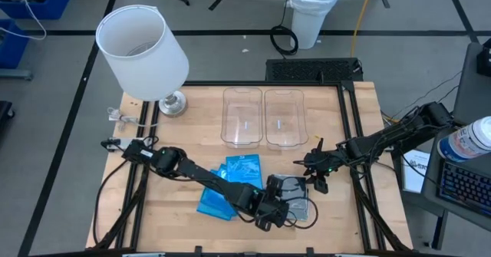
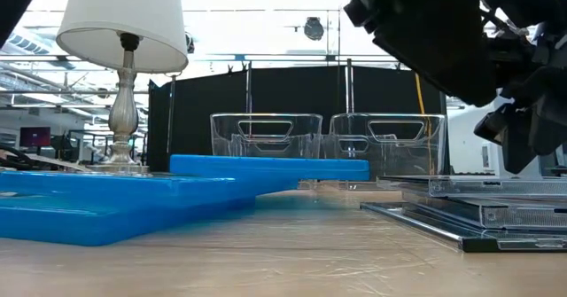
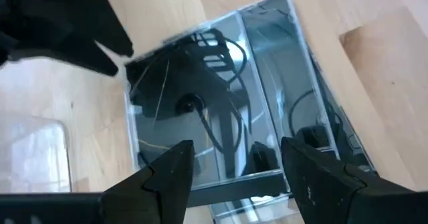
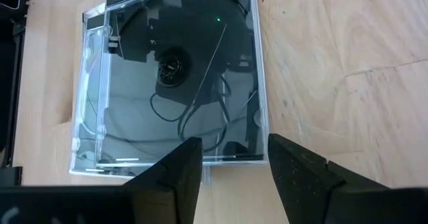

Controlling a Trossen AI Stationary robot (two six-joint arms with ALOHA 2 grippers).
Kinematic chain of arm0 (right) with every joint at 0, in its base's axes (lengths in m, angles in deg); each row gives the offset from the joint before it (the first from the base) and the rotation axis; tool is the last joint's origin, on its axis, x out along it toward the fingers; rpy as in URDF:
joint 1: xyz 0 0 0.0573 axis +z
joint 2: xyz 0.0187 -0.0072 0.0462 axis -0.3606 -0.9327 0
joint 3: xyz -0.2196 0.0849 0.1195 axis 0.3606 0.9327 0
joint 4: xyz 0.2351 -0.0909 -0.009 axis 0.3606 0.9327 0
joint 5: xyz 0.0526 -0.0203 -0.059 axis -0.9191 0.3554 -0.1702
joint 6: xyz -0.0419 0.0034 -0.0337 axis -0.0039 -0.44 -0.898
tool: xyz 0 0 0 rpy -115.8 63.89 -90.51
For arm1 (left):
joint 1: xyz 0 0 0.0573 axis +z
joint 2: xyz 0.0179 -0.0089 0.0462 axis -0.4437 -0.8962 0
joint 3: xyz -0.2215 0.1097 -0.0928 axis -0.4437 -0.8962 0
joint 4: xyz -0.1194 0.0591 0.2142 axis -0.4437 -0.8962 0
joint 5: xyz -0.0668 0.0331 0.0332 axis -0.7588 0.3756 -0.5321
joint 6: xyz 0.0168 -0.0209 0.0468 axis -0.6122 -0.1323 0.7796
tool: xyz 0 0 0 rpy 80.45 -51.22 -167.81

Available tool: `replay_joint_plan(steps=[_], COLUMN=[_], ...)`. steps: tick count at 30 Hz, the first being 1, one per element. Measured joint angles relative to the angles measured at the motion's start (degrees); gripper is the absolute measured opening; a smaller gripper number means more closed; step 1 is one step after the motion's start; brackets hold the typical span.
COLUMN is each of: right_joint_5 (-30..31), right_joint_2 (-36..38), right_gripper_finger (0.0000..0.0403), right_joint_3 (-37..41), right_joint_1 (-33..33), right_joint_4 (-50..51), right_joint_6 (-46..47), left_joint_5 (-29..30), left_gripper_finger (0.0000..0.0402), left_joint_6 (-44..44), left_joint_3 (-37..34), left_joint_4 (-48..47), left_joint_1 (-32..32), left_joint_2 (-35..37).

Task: Pick & place jewel cases by type
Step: Put the top black CD case into the right transparent bin

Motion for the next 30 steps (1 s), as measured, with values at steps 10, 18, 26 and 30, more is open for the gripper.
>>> replay_joint_plan(steps=[10,18,26,30], right_joint_5=[-0.1,-0.2,3.0,2.8], right_joint_2=[0.0,0.0,0.0,0.0], right_gripper_finger=[0.0160,0.0160,0.0160,0.0160], right_joint_3=[0.0,0.0,0.0,0.0], right_joint_1=[0.0,0.0,-0.1,-0.1], right_joint_4=[0.0,0.0,4.6,4.1], right_joint_6=[0.0,2.0,3.7,4.0], left_joint_5=[0.0,0.3,0.4,0.1], left_gripper_finger=[0.0228,0.0227,0.0227,0.0227], left_joint_6=[1.2,2.2,3.0,3.7], left_joint_3=[-0.1,-5.2,-5.5,-5.5], left_joint_4=[0.0,3.3,5.4,5.9], left_joint_1=[-2.4,-2.3,-2.3,-2.2], left_joint_2=[0.0,0.0,0.0,0.0])
